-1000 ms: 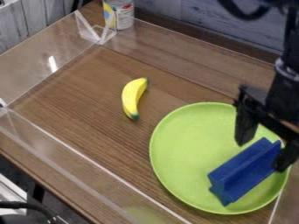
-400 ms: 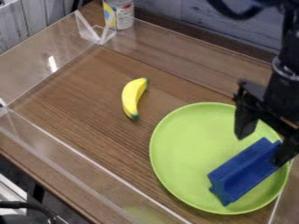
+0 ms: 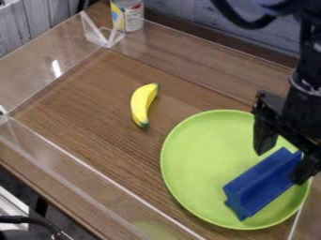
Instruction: Put the blue object in the green plate
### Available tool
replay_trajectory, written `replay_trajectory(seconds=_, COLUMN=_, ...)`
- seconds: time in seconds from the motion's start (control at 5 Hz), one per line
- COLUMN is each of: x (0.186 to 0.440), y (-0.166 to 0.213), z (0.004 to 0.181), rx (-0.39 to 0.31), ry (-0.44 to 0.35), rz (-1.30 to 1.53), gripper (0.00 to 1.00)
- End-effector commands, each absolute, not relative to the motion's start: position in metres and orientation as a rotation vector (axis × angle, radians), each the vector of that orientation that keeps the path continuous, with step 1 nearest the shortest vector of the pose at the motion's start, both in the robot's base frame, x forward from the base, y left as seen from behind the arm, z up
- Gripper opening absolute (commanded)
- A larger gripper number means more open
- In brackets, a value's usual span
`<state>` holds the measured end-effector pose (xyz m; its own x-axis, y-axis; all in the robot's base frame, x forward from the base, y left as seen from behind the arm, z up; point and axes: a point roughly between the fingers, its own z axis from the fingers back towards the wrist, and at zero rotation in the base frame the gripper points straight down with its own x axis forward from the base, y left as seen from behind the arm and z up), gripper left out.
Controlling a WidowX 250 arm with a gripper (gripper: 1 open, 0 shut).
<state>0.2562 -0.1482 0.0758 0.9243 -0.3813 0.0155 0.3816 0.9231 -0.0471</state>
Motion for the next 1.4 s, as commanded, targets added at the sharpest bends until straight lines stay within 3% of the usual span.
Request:
replay_trajectory(seconds=0.0, x=0.257, y=-0.149, z=0.085, rx=-0.067, ry=-0.048, rz=-0.399, gripper=1.0)
replay_trajectory(seconds=0.4, x=0.258, y=-0.152, z=0.105, rx=-0.068, ry=-0.099, rz=-0.414, gripper=1.0)
replay_trajectory(seconds=1.2, x=0.253, y=-0.151, z=0.102, rx=-0.085, ry=-0.123, rz=-0.439, gripper=1.0)
